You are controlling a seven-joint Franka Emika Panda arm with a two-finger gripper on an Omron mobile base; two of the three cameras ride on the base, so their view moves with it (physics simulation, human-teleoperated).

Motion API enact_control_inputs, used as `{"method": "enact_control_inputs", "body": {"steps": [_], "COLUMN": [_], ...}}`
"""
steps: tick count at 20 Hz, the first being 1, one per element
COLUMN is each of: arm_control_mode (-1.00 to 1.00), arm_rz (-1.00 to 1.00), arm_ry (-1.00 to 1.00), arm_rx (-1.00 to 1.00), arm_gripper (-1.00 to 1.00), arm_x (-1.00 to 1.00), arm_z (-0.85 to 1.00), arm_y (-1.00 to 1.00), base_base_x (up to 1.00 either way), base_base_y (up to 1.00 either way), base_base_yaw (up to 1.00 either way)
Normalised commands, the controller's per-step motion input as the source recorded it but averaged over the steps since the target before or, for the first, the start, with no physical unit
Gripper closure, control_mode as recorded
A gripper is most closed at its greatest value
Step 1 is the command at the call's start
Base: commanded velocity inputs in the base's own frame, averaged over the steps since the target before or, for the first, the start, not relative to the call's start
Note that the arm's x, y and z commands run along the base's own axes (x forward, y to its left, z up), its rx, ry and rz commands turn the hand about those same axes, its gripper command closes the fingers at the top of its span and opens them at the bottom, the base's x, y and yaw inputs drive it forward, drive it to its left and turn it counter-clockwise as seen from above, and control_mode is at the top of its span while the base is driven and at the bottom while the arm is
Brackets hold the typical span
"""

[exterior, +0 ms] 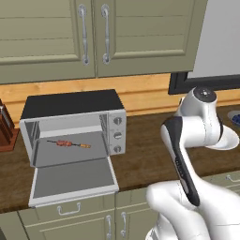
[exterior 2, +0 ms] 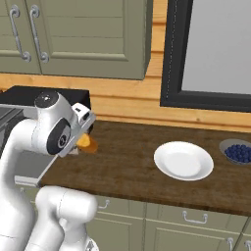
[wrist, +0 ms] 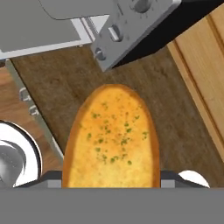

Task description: Pick up the kebab skewer and baguette bread, and place them inside the toaster oven. Close the toaster oven door and start by setting the timer.

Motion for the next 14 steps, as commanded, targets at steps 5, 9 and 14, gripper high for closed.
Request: {"method": "enact_control_inputs", "body": {"steps": [5,9,14], "arm_control_mode": [-1.0,-1.0,-1.0], "arm_rz": [0.2,0.18,0.16], "arm_ry": [0.02,0.0,0.0], "arm_rx": [0.0,0.0,0.0], "arm_gripper": [1.0,1.0,1.0], "arm_x": [0.0,0.0,0.0], "arm_z": [0.18,0.01,0.0], "arm_y": [1.0,1.0,1.0], "base_base_x": [0.0,0.0,0.0], "base_base_y": [0.0,0.0,0.0], "base_base_yaw": [0.0,0.0,0.0]}}
